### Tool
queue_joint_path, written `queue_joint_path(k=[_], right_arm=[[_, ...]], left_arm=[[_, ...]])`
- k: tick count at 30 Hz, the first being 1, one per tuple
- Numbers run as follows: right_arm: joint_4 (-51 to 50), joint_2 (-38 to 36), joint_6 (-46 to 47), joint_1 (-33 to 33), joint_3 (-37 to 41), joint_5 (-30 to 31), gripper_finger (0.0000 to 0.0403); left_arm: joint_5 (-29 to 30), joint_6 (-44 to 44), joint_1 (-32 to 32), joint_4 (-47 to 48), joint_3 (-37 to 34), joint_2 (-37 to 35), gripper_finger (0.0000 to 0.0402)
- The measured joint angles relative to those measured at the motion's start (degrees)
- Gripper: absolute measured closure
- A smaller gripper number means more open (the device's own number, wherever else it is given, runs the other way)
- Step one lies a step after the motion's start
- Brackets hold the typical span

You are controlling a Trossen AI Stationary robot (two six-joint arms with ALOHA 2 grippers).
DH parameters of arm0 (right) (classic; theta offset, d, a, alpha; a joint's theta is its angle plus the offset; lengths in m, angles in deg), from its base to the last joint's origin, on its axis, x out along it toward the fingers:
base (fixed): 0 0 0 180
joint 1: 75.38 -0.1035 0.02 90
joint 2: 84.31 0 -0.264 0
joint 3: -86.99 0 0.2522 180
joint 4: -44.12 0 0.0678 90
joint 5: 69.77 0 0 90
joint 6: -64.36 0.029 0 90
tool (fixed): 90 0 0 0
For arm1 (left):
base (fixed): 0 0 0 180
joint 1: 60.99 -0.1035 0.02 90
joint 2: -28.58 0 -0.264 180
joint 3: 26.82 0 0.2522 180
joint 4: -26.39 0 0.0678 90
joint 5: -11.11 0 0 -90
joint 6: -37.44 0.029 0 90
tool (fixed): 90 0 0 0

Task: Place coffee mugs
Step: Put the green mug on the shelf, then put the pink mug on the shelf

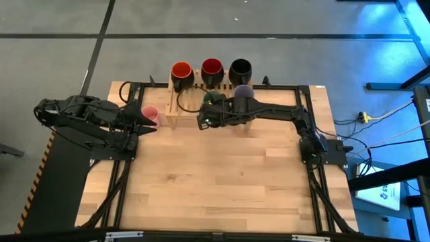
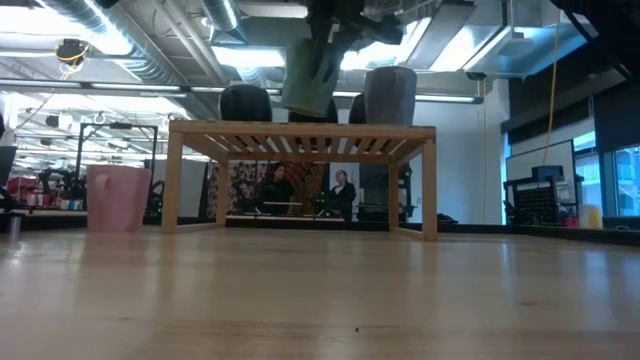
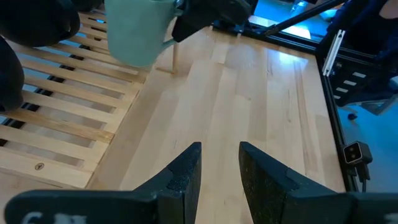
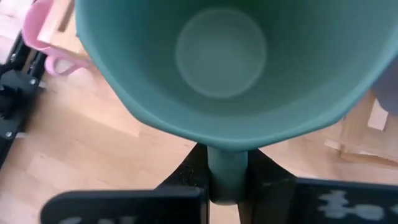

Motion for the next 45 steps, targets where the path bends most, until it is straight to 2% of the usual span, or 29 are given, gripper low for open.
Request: queue_joint_path(k=[9,17,20,32,37,45], right_arm=[[-0.01,0.0,4.56,1.29,0.02,2.9,0.0382],[0.83,2.1,7.03,1.97,0.03,1.62,0.0382],[0.46,2.21,8.87,1.97,0.02,3.71,0.0382],[1.24,2.51,10.28,1.97,0.02,6.08,0.0343],[3.57,2.51,10.25,1.97,0.02,7.42,0.0314],[3.8,2.51,9.59,1.97,0.02,10.49,0.0227]], left_arm=[[0.39,-0.01,-0.01,-0.01,0.0,0.0,0.0299],[0.39,-0.01,-0.02,-0.01,0.0,0.0,0.0299],[0.39,-0.01,-0.01,-0.01,0.0,0.0,0.0299],[0.39,0.01,-0.01,-0.01,0.0,0.0,0.0299],[0.39,0.01,-0.02,-0.01,0.0,0.0,0.0299],[0.39,0.01,0.0,-0.01,0.0,0.0,0.0299]])
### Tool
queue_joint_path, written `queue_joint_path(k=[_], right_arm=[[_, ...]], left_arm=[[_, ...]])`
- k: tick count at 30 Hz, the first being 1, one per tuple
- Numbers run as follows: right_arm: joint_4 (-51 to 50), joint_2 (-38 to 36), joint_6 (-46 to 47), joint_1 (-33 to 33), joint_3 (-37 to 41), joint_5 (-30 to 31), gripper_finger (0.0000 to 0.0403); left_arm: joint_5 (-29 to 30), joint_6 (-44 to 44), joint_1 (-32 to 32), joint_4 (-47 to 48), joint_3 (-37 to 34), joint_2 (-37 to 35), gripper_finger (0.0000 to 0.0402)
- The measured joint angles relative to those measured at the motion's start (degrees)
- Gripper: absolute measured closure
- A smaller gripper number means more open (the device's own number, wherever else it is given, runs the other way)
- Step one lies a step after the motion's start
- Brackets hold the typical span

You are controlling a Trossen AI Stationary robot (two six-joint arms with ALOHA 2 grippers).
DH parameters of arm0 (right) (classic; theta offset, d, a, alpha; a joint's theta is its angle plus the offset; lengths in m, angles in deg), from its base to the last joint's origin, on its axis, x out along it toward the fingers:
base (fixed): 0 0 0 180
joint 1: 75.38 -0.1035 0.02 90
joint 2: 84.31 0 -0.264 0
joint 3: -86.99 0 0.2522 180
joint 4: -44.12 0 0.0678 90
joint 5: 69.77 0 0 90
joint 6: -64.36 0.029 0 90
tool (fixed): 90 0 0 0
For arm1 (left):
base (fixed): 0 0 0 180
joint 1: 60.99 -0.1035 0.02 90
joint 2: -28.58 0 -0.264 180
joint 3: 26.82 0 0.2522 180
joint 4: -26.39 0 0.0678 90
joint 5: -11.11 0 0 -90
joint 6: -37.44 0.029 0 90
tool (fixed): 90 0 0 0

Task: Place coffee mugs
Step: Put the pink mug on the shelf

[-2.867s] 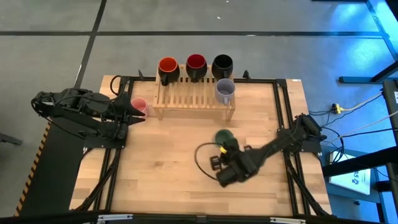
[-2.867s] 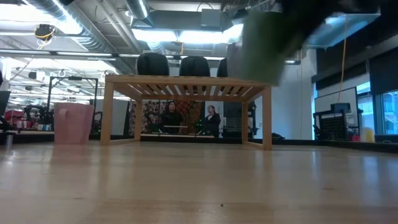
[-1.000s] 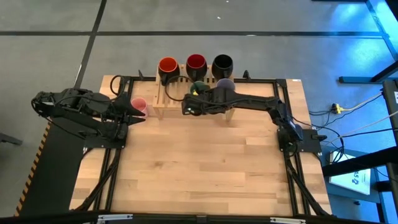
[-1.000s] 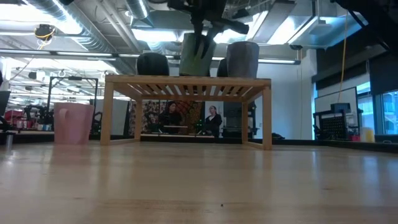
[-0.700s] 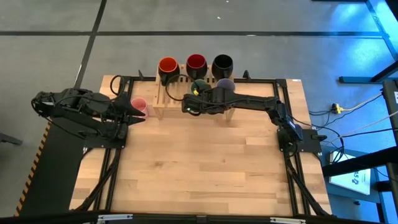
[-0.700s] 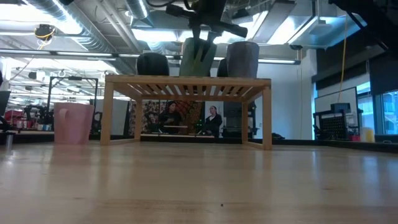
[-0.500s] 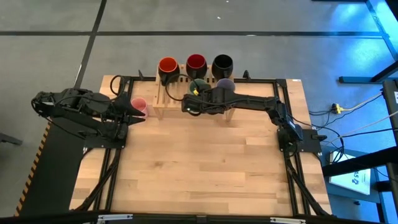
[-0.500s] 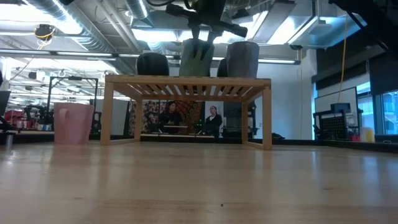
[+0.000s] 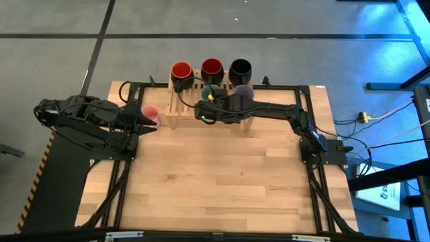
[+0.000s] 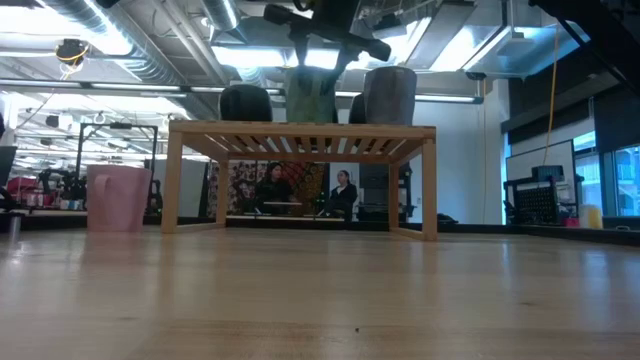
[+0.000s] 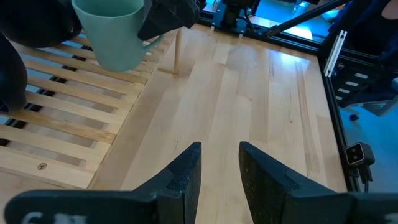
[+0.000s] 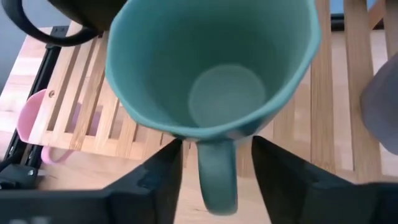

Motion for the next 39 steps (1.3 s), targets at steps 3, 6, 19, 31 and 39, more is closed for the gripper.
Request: queue_joint_path(k=[3,6,19,31,39], right_arm=[[0.22,-0.21,-1.62,-0.67,0.02,0.14,0.0206],[-0.55,-0.87,-2.45,-1.7,-0.51,1.76,0.0196],[-2.29,-5.01,-8.66,-12.97,-0.74,0.52,0.0194],[0.67,-4.31,-5.64,-31.15,8.09,1.36,0.0194],[1.05,-4.26,-1.82,-34.79,15.47,0.33,0.0194]], left_arm=[[0.0,0.0,-0.01,0.01,0.0,0.0,0.0299],[0.0,0.0,0.0,0.02,0.0,0.0,0.0299],[0.55,-0.5,-0.02,-1.32,0.0,0.0,0.0299],[-0.75,-9.44,-0.91,17.37,0.02,8.77,0.0299],[0.85,0.46,-14.69,24.05,0.0,16.27,0.0299]])
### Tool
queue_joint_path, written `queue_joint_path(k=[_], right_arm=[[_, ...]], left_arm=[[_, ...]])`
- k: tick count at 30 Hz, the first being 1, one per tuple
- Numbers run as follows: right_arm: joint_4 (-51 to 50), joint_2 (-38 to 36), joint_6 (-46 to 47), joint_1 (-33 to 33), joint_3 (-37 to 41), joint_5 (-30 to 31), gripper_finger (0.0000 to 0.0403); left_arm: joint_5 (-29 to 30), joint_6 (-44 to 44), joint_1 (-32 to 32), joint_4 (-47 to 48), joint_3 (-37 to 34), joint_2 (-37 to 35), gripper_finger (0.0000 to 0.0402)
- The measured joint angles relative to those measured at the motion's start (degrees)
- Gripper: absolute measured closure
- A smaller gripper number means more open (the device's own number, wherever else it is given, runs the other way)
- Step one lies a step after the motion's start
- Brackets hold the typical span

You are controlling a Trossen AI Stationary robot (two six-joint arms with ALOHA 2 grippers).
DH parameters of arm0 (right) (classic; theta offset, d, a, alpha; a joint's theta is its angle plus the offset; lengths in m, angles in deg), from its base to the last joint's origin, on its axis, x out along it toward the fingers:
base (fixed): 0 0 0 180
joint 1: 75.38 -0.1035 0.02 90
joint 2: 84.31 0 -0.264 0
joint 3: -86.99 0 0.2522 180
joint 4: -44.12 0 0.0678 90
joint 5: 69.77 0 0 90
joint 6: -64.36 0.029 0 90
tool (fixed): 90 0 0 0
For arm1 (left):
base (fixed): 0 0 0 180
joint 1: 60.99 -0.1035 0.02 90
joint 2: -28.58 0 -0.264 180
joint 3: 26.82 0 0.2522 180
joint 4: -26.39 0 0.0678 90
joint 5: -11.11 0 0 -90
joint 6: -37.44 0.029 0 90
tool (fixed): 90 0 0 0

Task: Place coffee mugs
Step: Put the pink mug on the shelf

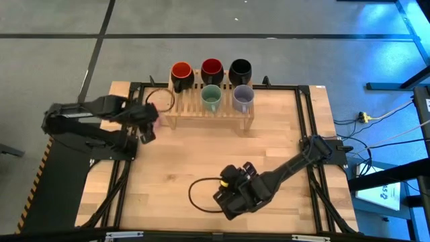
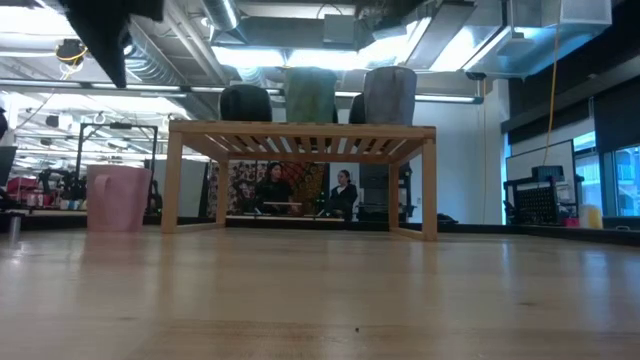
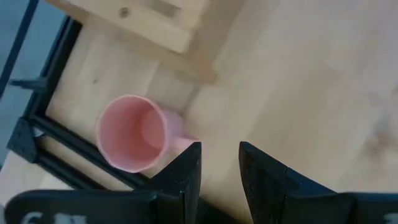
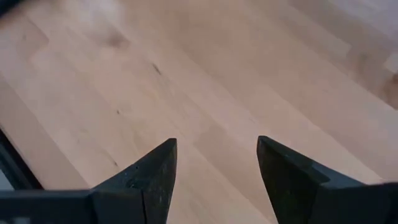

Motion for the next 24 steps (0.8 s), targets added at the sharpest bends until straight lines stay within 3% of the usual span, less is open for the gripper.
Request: queue_joint_path(k=[9,14,18,24], right_arm=[[1.22,0.0,0.36,-2.56,1.34,0.37,0.0194],[1.02,0.0,1.66,-2.98,1.34,2.32,0.0194],[0.57,0.0,1.78,-2.94,1.33,3.33,0.0194],[-1.91,0.0,3.03,-2.89,1.32,4.41,0.0194]], left_arm=[[-4.98,16.07,-25.34,-1.72,0.0,2.81,0.0299],[-6.33,25.55,-37.2,-2.34,0.0,7.95,0.0299],[-8.64,30.91,-43.37,-3.74,0.0,12.28,0.0299],[-9.14,36.61,-47.46,-6.83,0.0,17.55,0.0299]])
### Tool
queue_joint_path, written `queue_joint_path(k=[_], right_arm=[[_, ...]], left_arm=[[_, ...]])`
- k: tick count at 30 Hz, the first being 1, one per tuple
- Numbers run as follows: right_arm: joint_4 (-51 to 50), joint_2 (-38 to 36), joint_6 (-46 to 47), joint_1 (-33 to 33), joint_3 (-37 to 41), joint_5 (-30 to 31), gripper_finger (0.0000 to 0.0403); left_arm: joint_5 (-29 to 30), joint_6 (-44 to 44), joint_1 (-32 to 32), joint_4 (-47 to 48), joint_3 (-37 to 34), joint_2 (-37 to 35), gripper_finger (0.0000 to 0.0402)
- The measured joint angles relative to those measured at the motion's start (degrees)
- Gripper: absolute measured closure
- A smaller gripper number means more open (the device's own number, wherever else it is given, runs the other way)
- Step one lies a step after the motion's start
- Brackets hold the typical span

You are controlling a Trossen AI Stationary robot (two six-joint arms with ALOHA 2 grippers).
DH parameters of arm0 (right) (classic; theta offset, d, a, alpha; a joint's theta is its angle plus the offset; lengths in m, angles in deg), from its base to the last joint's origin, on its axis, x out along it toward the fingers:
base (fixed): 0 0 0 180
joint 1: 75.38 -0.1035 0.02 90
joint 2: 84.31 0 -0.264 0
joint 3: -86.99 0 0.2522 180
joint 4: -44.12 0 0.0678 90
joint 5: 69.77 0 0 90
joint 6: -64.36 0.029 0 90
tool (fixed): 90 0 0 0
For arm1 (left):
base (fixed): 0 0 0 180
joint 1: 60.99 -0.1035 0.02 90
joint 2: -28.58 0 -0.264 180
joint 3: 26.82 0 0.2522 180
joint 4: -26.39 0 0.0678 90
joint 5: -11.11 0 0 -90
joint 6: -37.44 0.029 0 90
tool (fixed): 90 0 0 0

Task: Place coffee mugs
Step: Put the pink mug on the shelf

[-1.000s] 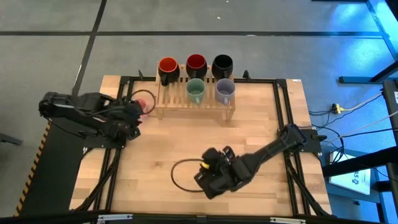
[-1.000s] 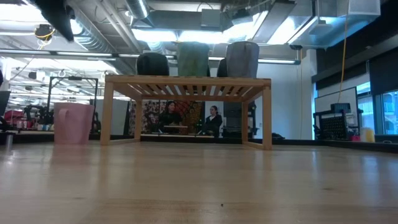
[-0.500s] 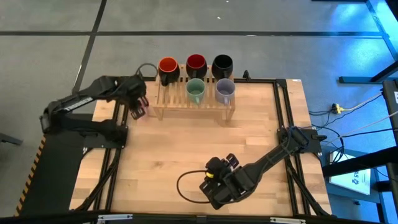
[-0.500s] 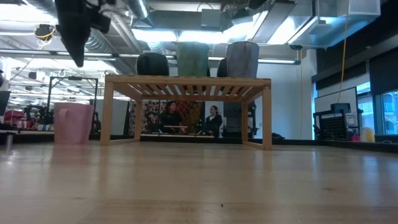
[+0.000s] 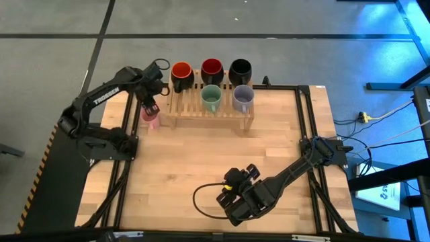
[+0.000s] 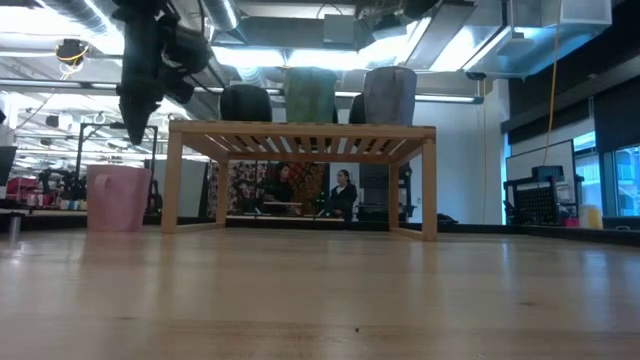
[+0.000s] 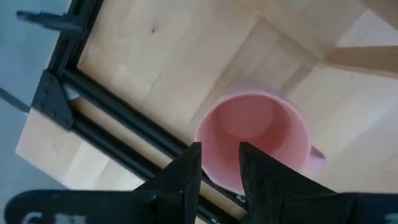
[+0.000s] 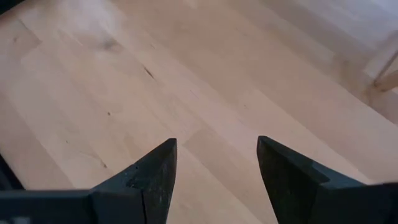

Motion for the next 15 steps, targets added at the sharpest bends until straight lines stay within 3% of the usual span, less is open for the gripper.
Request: queue_joint_path(k=[10,15], right_arm=[[-1.19,0.0,1.43,-0.24,1.25,-0.06,0.0194],[-2.1,0.0,2.3,-0.31,1.25,0.35,0.0194]], left_arm=[[-1.53,5.12,-4.24,-6.69,-8.51,-0.51,0.0299],[1.19,6.24,-4.81,-11.23,-14.08,-0.42,0.0299]])
